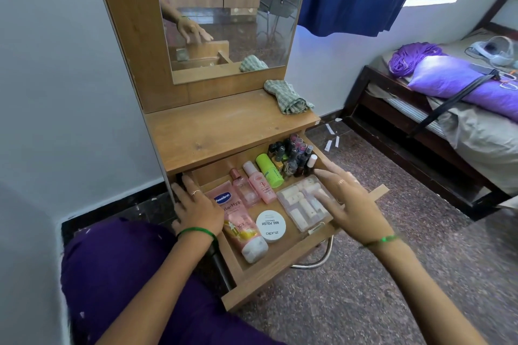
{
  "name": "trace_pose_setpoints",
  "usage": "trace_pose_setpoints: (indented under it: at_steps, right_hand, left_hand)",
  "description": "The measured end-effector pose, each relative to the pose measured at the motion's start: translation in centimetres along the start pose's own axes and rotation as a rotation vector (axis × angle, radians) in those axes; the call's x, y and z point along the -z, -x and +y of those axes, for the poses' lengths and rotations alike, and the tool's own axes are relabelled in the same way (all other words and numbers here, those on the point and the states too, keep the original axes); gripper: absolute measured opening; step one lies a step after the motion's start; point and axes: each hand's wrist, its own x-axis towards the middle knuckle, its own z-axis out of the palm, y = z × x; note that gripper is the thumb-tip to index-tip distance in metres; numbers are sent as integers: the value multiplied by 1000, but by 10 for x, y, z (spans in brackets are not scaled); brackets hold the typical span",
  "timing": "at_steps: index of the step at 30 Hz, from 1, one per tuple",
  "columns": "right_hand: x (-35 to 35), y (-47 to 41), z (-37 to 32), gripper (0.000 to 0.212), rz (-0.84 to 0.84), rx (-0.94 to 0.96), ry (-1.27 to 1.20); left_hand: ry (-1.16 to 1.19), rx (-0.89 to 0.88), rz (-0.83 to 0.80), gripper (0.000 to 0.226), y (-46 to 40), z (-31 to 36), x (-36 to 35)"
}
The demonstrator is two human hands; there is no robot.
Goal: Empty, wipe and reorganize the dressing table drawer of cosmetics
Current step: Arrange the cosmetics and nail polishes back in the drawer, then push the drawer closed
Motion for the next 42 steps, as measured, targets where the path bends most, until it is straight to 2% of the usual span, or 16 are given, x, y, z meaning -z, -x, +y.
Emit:
trace_pose_setpoints:
  at_steps: [3, 5, 8, 11, 16, 22, 34, 42]
  right_hand:
    - [-14, 39, -8, 49, 223, -143, -2]
    - [-32, 64, -18, 53, 305, -260, -20]
    - [-62, 99, -40, 60, 285, -328, -52]
    - [-91, 125, -48, 63, 246, -337, -70]
    - [-121, 134, -44, 63, 214, -272, -24]
    - [-129, 132, -43, 64, 215, -212, 35]
    - [-131, 109, -46, 67, 81, -229, 82]
    - [-142, 65, -58, 70, 64, -246, 57]
  left_hand:
    - [-114, -132, 24, 75, 25, 9, 5]
    - [-162, -254, 35, 73, 47, 15, 6]
    - [-230, -380, 74, 70, 79, 22, 3]
    - [-297, -506, 191, 69, 98, 18, -11]
    - [-411, -605, 184, 72, 101, 4, -28]
    - [-446, -554, 194, 76, 92, -8, -35]
    - [-478, -598, 258, 69, 67, -7, -25]
    - [-487, -674, 314, 65, 30, 0, -4]
